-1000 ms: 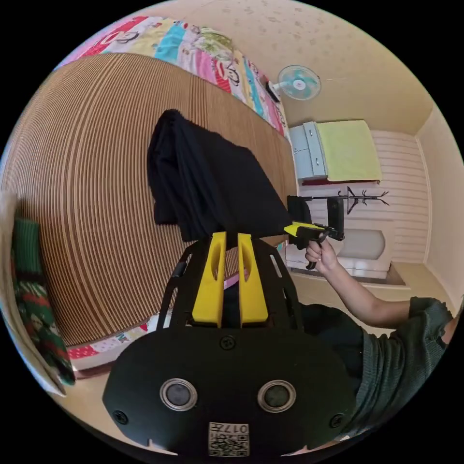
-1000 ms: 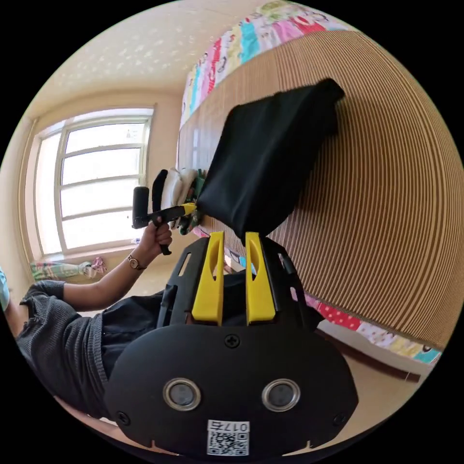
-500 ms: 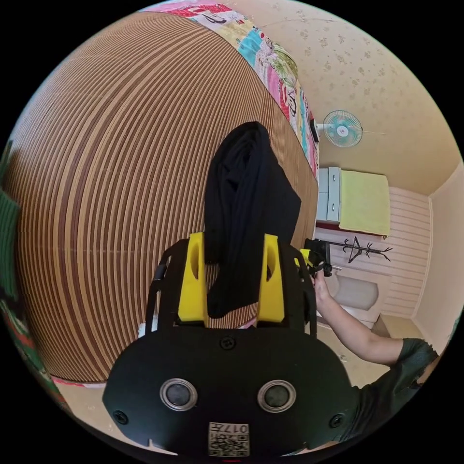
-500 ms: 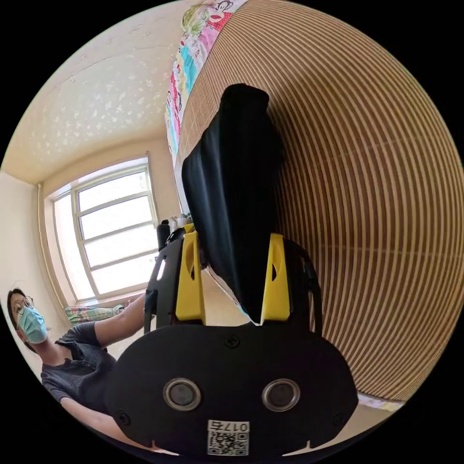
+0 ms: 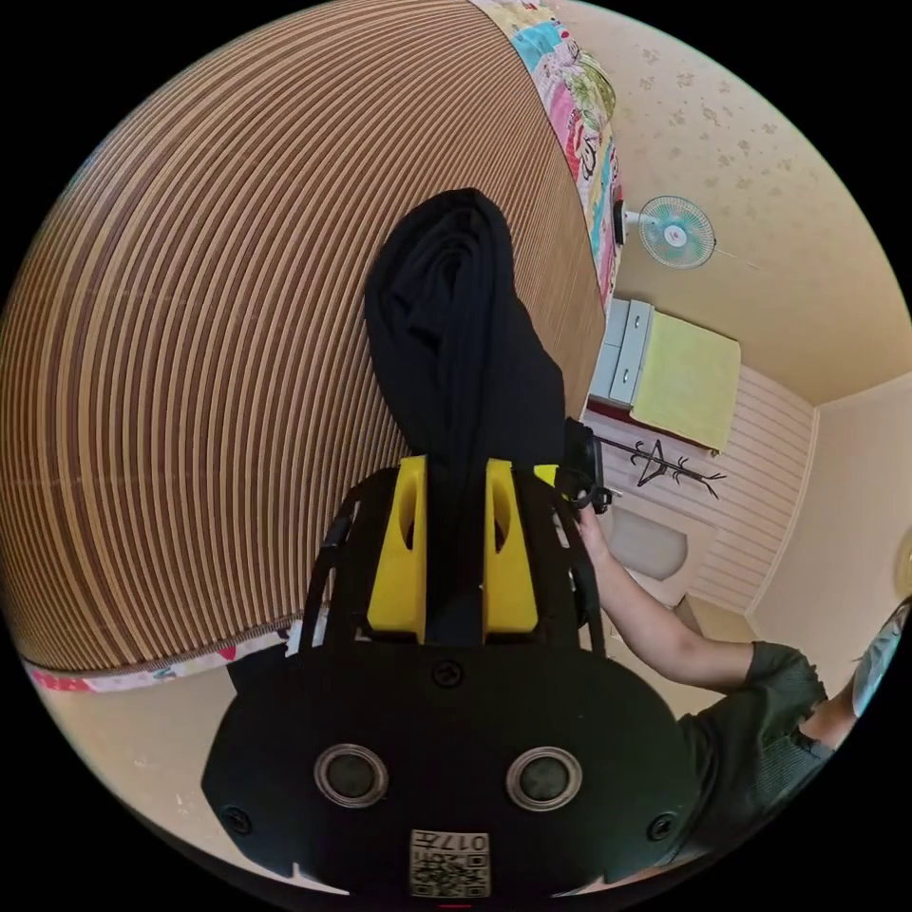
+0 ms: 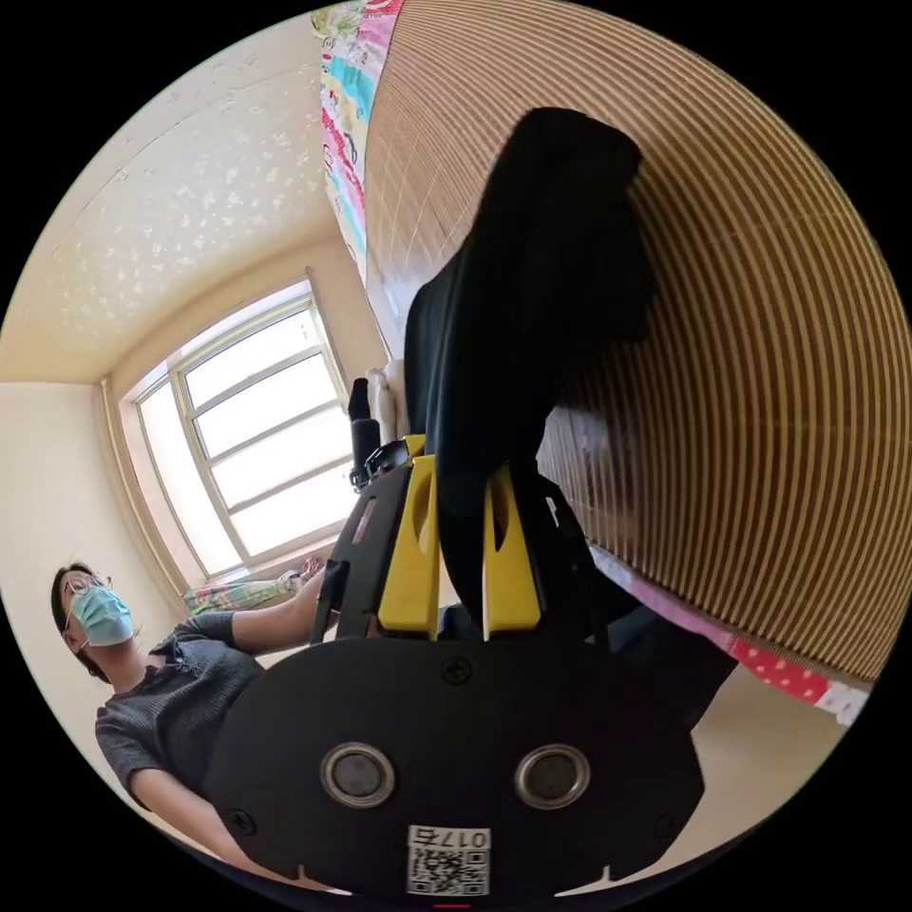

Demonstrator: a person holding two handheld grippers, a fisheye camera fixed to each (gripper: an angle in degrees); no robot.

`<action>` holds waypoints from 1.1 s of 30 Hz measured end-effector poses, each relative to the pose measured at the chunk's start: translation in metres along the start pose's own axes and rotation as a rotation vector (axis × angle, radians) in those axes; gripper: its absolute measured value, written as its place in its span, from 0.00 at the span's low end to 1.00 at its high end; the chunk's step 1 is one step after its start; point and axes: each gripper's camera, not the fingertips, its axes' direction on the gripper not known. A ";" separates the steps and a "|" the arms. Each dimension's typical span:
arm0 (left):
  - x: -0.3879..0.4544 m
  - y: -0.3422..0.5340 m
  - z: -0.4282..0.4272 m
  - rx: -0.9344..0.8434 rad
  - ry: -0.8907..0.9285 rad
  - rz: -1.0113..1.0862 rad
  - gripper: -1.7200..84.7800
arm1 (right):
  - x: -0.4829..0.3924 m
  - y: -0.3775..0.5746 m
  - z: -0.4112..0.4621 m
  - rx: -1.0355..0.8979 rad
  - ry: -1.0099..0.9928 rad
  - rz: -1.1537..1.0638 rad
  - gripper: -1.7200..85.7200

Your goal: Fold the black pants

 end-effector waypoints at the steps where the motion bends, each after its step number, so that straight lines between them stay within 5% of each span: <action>1: 0.003 0.024 -0.014 0.028 0.034 -0.016 0.12 | -0.005 0.007 0.002 -0.010 -0.011 -0.002 0.09; 6: 0.025 0.100 -0.089 0.178 0.101 -0.016 0.12 | -0.065 0.049 0.044 -0.086 -0.072 -0.078 0.08; 16: 0.096 0.185 -0.333 0.517 -0.111 0.246 0.12 | -0.213 0.029 0.203 -0.186 -0.167 -0.348 0.09; 21: 0.023 0.188 -0.401 0.713 -0.412 0.001 0.14 | -0.206 -0.013 0.347 -0.306 0.178 -0.305 0.11; 24: -0.052 0.219 -0.388 0.935 -0.497 -0.377 0.12 | -0.160 -0.025 0.419 -0.522 0.352 -0.174 0.11; 27: -0.072 0.250 -0.342 1.087 -0.334 -0.275 0.12 | -0.160 -0.010 0.434 -0.539 0.449 -0.258 0.10; 33: -0.078 0.224 -0.240 0.920 -0.411 -0.068 0.11 | -0.169 0.013 0.429 -0.532 0.429 -0.306 0.09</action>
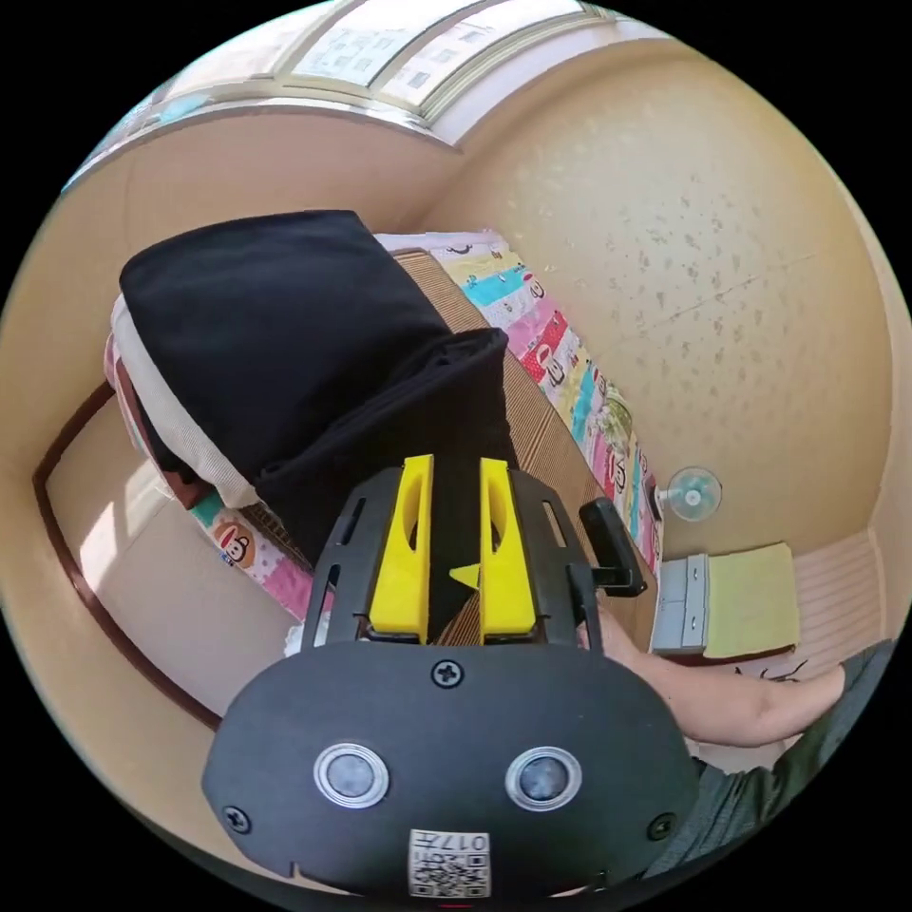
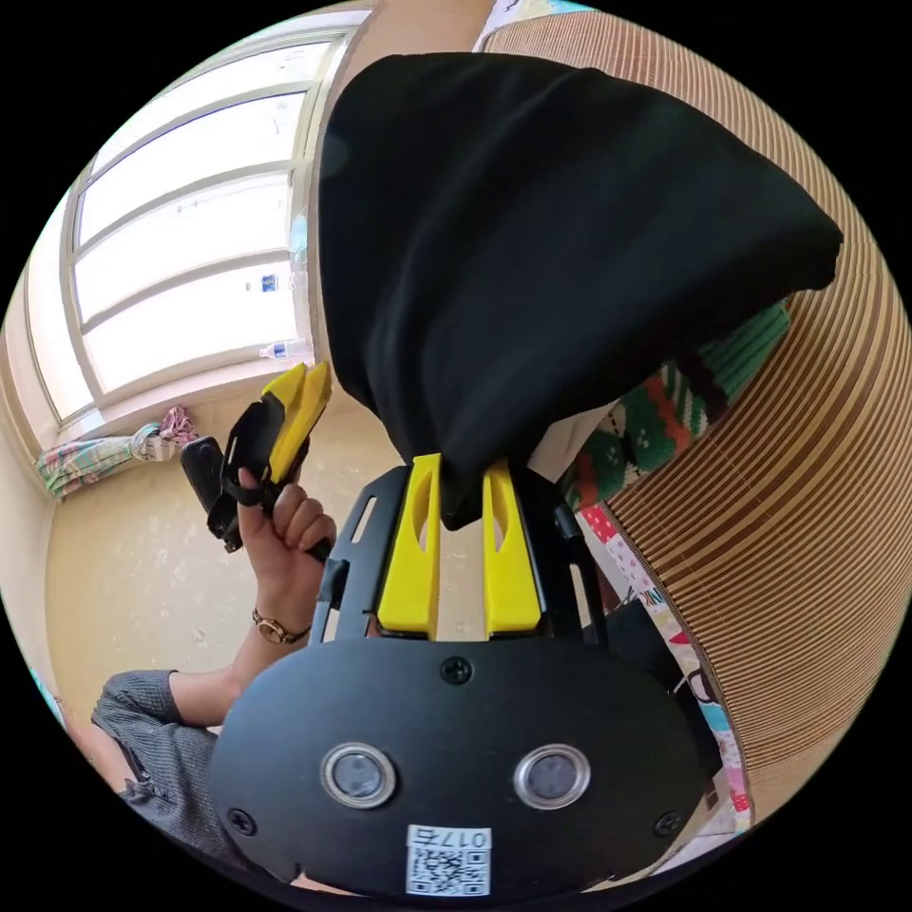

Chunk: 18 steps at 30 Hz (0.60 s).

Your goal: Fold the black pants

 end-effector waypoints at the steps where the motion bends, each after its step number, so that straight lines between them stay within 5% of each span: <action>1: 0.003 -0.001 0.015 -0.017 -0.019 0.024 0.11 | -0.001 0.001 0.000 -0.004 -0.005 -0.002 0.09; 3: 0.001 -0.011 0.033 -0.019 -0.034 0.048 0.10 | -0.006 0.011 -0.002 -0.047 -0.013 -0.030 0.07; 7: -0.034 -0.037 0.108 -0.186 -0.468 0.003 0.02 | -0.005 0.046 -0.022 -0.091 0.021 -0.032 0.04; 11: -0.047 -0.039 0.129 -0.213 -0.479 -0.048 0.01 | 0.015 0.117 -0.084 -0.017 0.073 0.064 0.03; 18: -0.067 0.074 0.119 -0.002 -0.237 -0.163 0.01 | 0.041 0.281 -0.214 0.258 0.140 0.402 0.02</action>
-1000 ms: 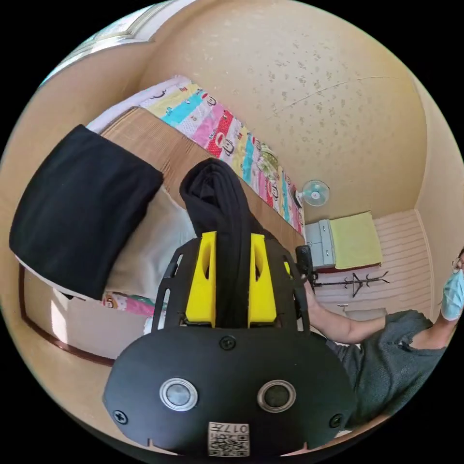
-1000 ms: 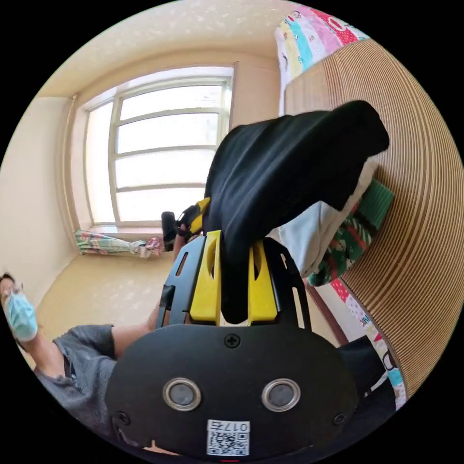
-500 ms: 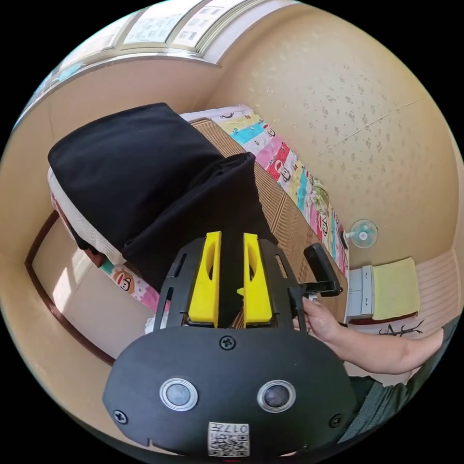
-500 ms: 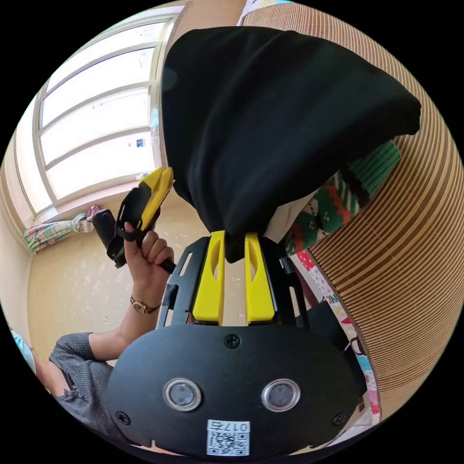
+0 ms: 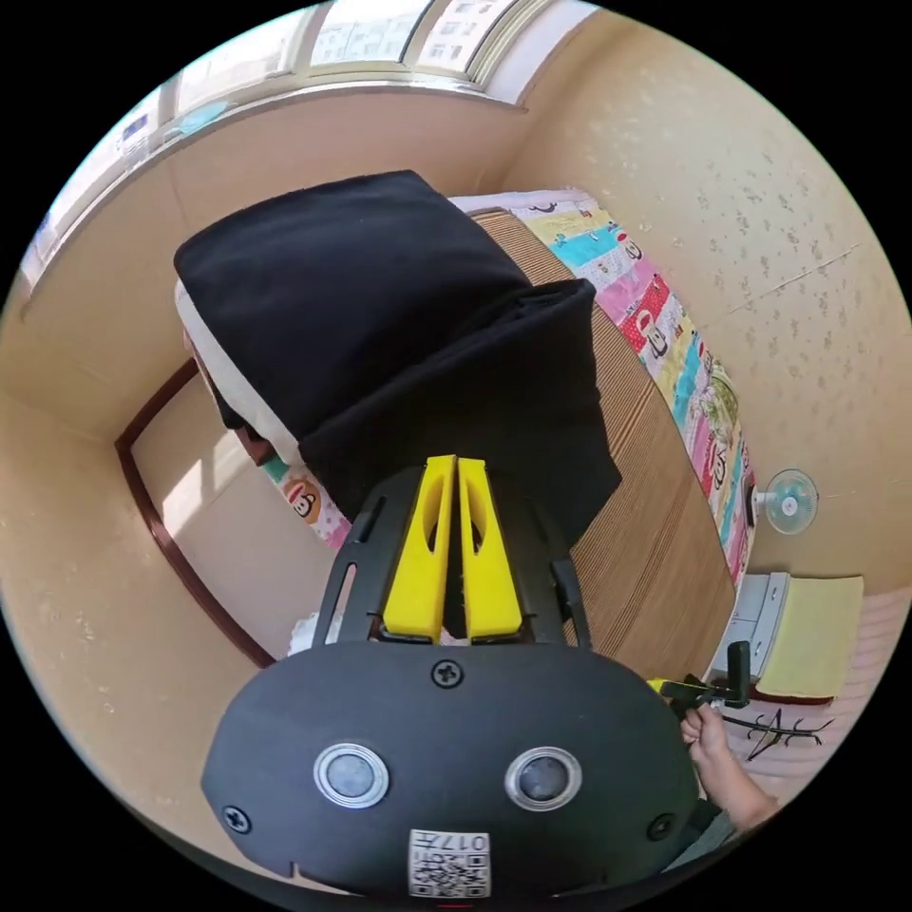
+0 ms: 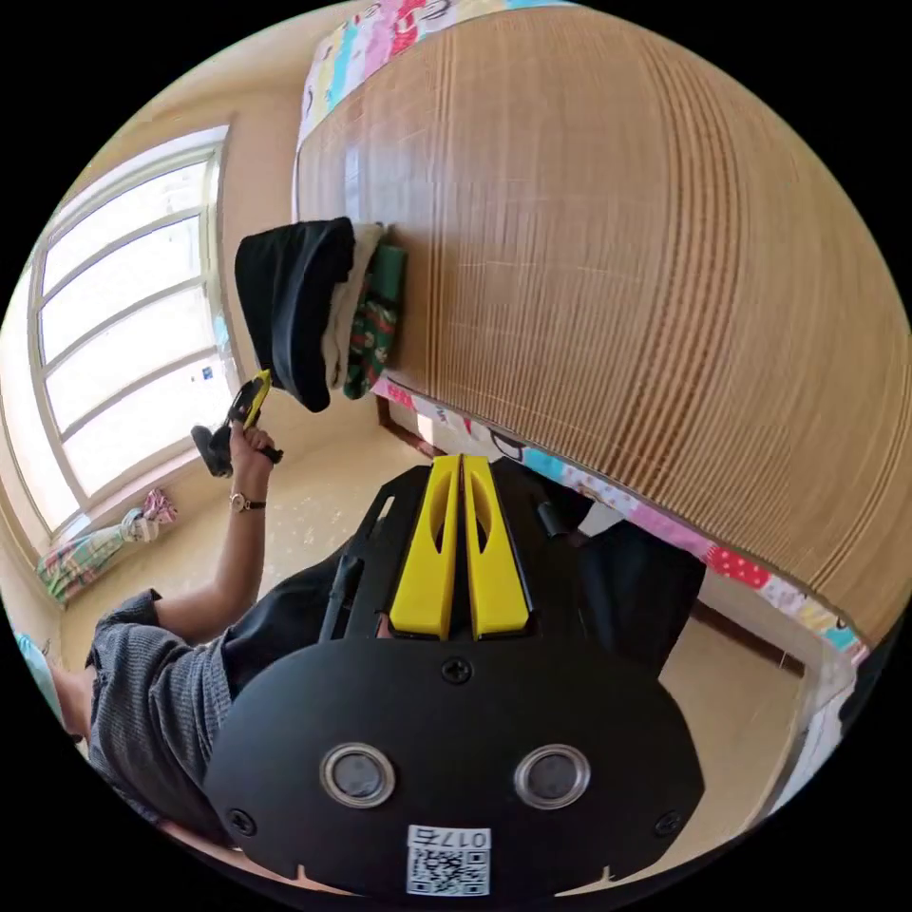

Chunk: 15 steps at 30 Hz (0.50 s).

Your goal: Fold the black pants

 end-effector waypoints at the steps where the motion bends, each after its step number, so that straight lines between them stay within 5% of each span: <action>1: 0.001 0.028 0.004 0.036 0.006 0.010 0.01 | 0.007 0.010 -0.013 0.031 -0.011 0.022 0.02; 9: 0.111 0.137 0.134 -0.283 0.122 0.356 0.01 | 0.119 0.141 -0.141 0.368 -0.167 0.324 0.04; 15: 0.241 0.198 0.189 -0.283 0.276 0.616 0.01 | 0.227 0.250 -0.214 0.709 -0.382 0.568 0.13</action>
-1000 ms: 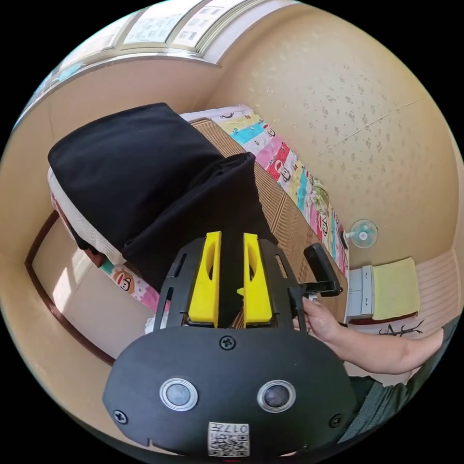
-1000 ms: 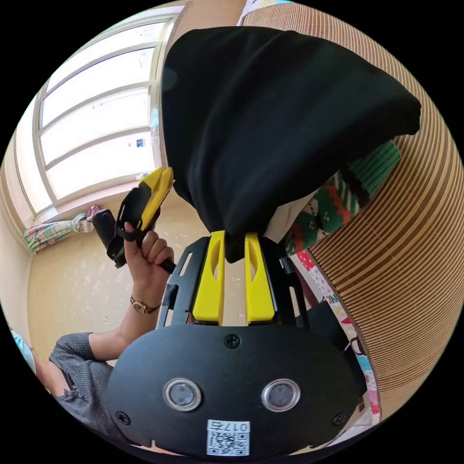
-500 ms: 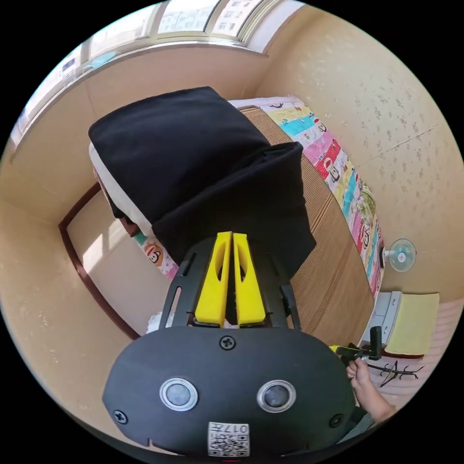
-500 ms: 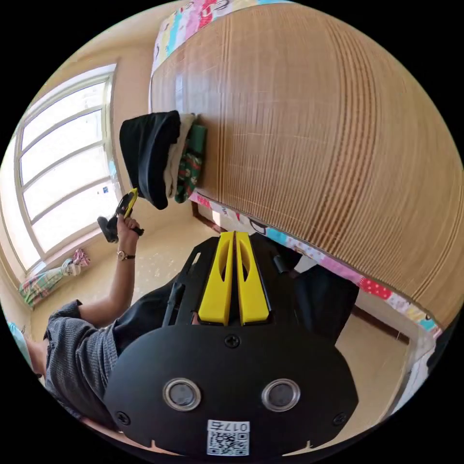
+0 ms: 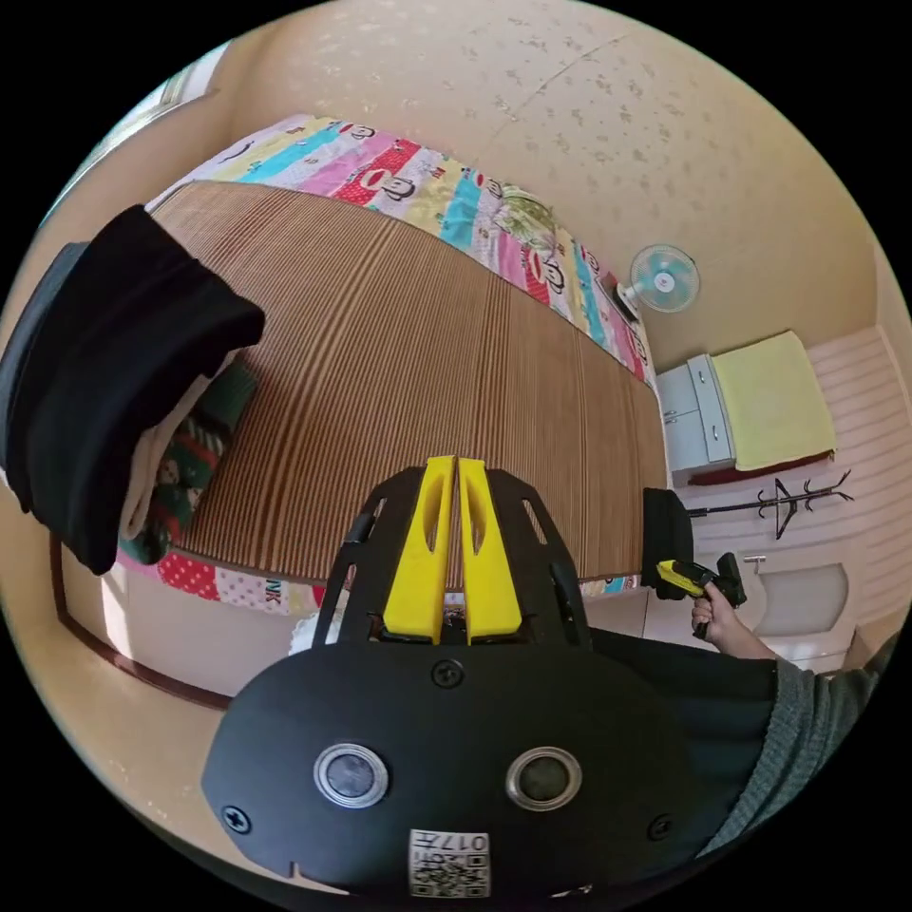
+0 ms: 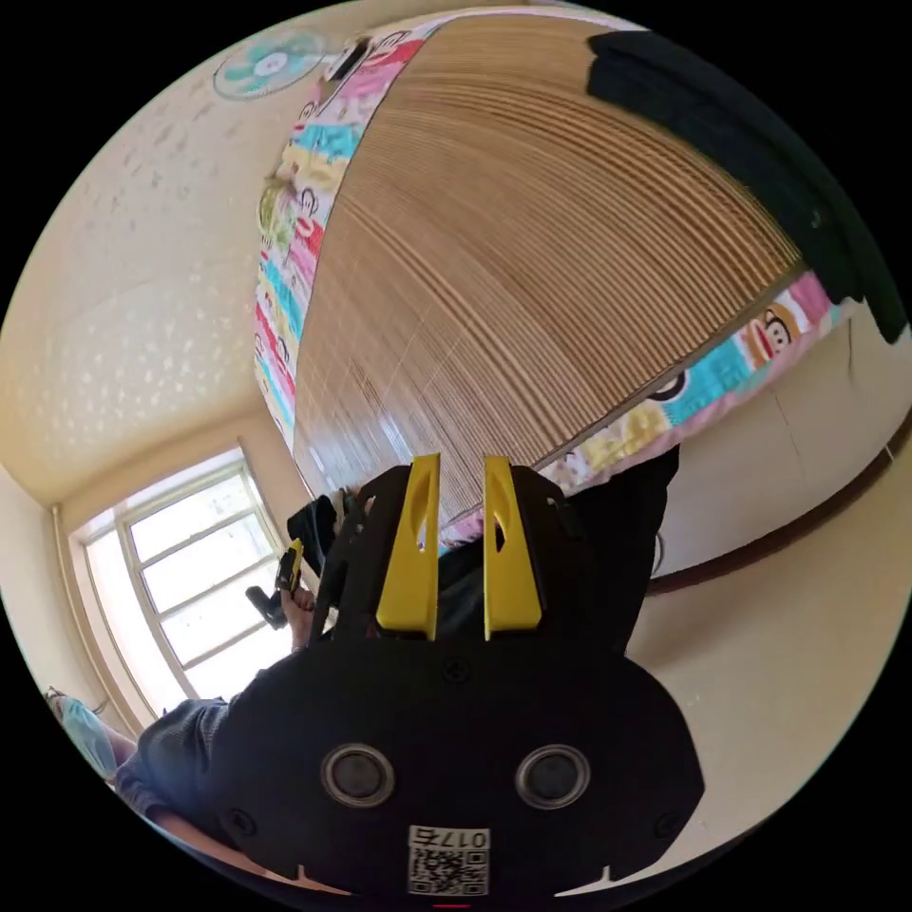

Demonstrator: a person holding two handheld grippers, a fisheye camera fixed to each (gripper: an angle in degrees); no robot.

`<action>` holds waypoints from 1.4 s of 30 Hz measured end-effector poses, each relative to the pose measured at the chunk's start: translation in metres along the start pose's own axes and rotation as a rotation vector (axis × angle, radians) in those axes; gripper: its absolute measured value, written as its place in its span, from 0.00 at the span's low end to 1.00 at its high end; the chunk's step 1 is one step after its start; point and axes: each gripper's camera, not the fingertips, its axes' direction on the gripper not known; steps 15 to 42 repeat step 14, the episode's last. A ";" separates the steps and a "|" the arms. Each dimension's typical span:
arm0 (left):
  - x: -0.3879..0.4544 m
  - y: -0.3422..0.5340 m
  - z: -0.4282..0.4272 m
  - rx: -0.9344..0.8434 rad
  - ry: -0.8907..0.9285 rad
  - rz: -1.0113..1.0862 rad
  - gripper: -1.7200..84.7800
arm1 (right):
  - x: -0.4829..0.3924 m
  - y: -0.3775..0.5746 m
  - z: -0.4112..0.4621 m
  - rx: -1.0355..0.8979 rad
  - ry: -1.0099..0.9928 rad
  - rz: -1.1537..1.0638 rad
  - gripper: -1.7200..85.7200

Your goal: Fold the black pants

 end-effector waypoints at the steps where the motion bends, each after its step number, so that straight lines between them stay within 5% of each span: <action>1: 0.019 -0.005 0.017 0.005 0.030 0.021 0.01 | 0.012 -0.002 -0.015 0.048 -0.044 0.033 0.14; 6: 0.089 -0.014 0.095 -0.026 0.088 0.069 0.01 | 0.130 0.021 -0.127 0.510 -0.211 0.524 0.20; 9: 0.125 -0.011 0.146 -0.055 0.068 0.107 0.01 | 0.171 0.020 -0.156 0.601 -0.276 0.587 0.24; 14: 0.152 -0.005 0.205 -0.065 0.064 0.094 0.01 | 0.186 -0.010 -0.155 0.562 -0.497 0.500 0.24; 42: 0.152 -0.005 0.205 -0.065 0.064 0.094 0.01 | 0.186 -0.010 -0.155 0.562 -0.497 0.500 0.24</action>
